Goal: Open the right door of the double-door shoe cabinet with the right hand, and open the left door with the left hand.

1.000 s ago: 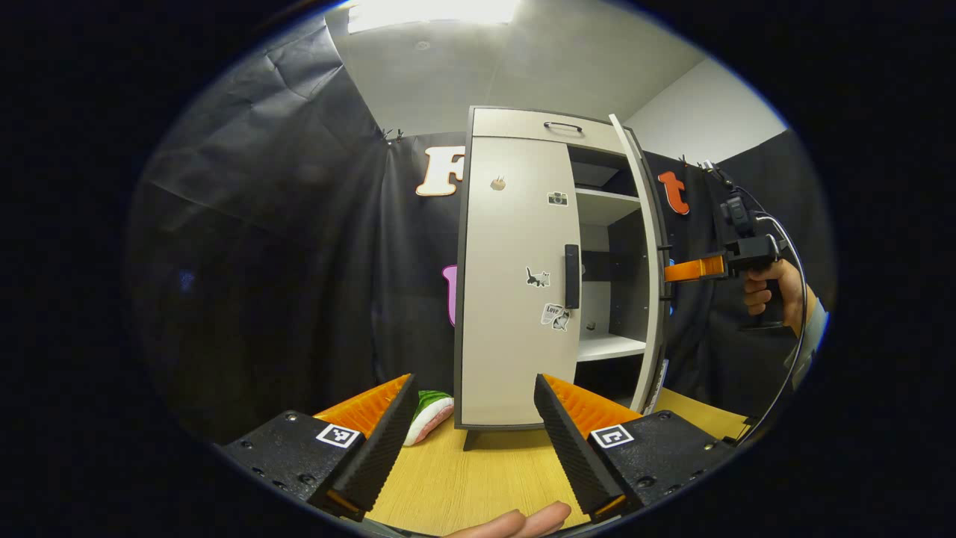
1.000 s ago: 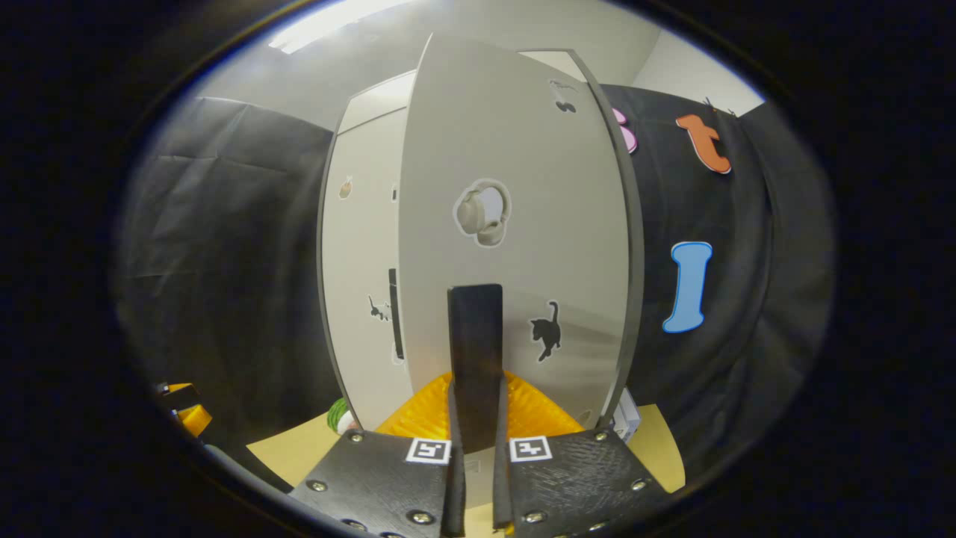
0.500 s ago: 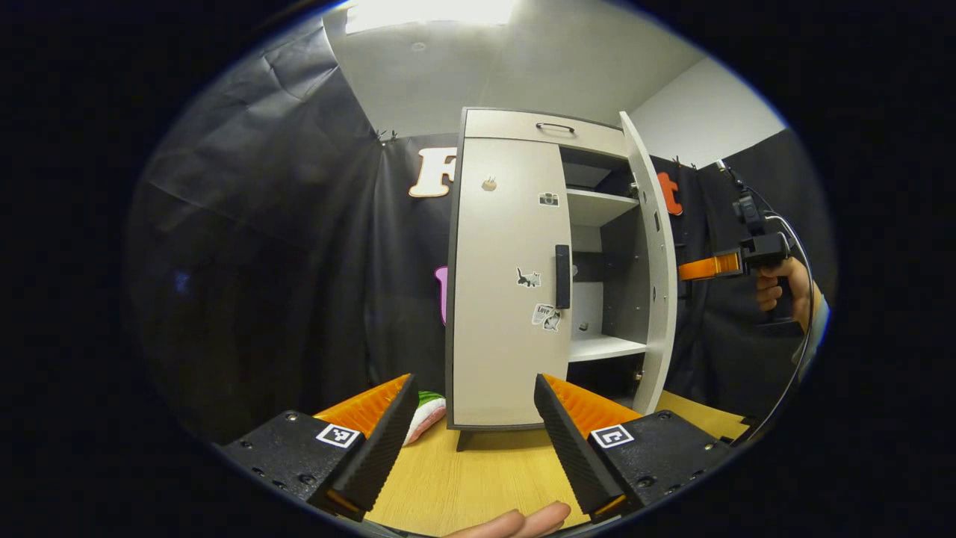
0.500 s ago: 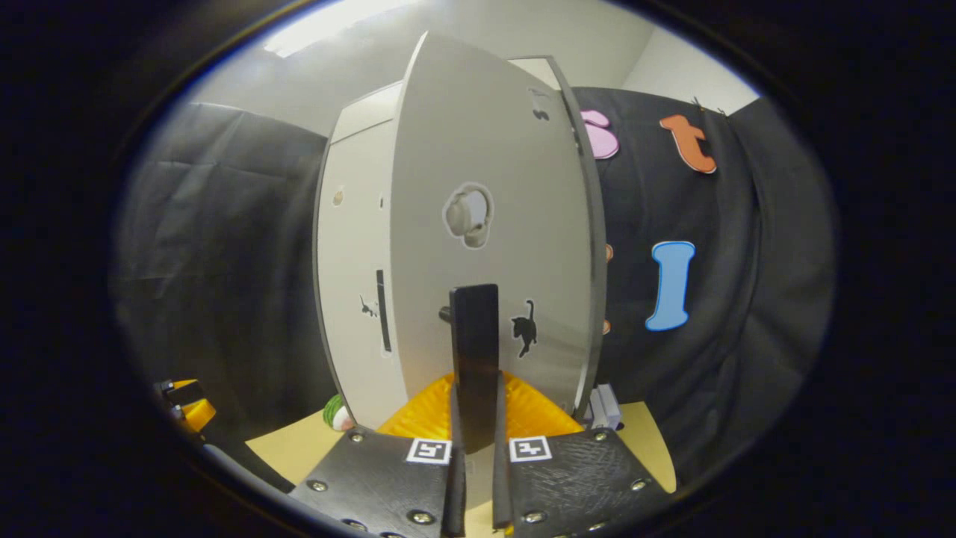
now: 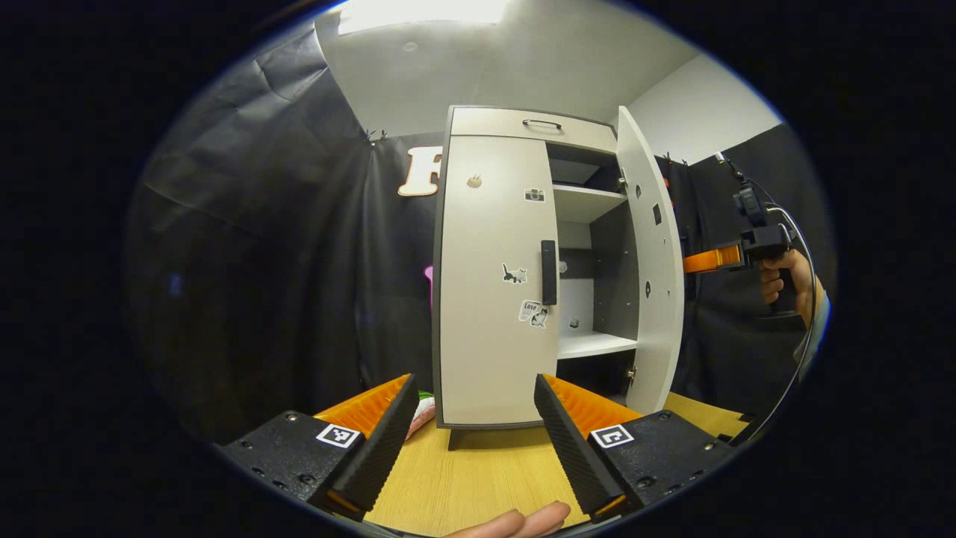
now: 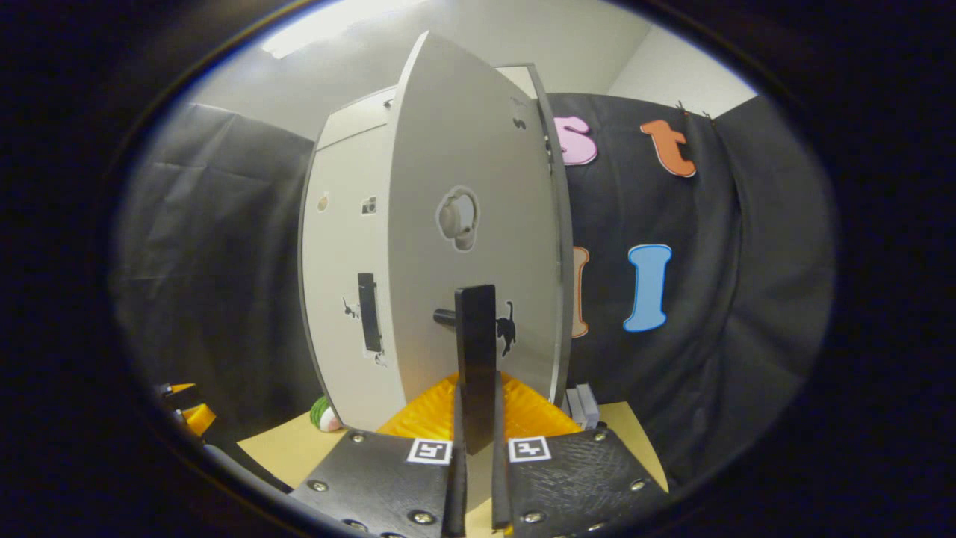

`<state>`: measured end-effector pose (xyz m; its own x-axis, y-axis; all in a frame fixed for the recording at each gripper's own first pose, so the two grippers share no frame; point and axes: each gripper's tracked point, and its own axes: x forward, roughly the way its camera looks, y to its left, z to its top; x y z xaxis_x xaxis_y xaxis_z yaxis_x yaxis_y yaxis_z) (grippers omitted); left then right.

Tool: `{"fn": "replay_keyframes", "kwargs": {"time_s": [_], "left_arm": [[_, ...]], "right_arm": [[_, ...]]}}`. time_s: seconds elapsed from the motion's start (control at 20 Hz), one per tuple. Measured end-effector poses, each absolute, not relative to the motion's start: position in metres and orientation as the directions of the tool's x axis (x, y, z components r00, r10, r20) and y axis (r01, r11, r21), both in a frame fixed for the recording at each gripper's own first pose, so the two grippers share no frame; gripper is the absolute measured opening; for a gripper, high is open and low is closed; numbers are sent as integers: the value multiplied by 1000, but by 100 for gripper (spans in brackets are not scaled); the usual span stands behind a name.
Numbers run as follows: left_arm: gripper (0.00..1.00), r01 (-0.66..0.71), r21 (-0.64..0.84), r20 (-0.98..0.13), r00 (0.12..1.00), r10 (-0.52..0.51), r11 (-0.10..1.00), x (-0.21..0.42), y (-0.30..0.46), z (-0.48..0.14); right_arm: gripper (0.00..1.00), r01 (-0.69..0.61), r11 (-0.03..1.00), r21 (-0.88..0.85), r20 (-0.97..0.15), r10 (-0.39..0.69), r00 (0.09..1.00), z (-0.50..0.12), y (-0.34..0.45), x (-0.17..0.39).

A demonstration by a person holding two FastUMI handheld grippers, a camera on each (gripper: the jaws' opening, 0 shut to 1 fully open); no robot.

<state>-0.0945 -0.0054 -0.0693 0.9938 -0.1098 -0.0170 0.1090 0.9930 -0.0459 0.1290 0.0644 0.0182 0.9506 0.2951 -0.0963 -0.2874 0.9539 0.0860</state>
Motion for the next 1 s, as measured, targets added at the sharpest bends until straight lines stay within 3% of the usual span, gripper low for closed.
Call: {"fn": "replay_keyframes", "kwargs": {"time_s": [0.25,0.35,0.4,0.45,0.5,0.65,1.0], "left_arm": [[96,123,-50,-38,991,-125,991,-89,-14,-77],[96,128,-57,-48,990,-131,990,-87,-19,-80],[96,131,-61,-52,990,-135,989,-87,-21,-82],[96,135,-64,-54,989,-138,989,-87,-23,-82],[96,139,-65,-55,988,-143,988,-86,-25,-82],[96,145,-55,-61,987,-149,988,-84,-30,-84],[96,123,-44,-68,990,-126,991,-78,-30,-83]], "right_arm": [[13,-251,965,78,-84,257,963,18,39,129],[12,-186,981,55,-88,191,978,18,16,134],[12,-159,984,75,-78,165,983,49,-9,88],[2,-122,991,55,-75,126,989,14,-12,136],[1,-72,997,12,-67,72,995,12,-31,138],[3,-168,975,144,-64,178,982,11,-20,142],[1,-200,967,156,-43,209,977,10,-26,141]]}}
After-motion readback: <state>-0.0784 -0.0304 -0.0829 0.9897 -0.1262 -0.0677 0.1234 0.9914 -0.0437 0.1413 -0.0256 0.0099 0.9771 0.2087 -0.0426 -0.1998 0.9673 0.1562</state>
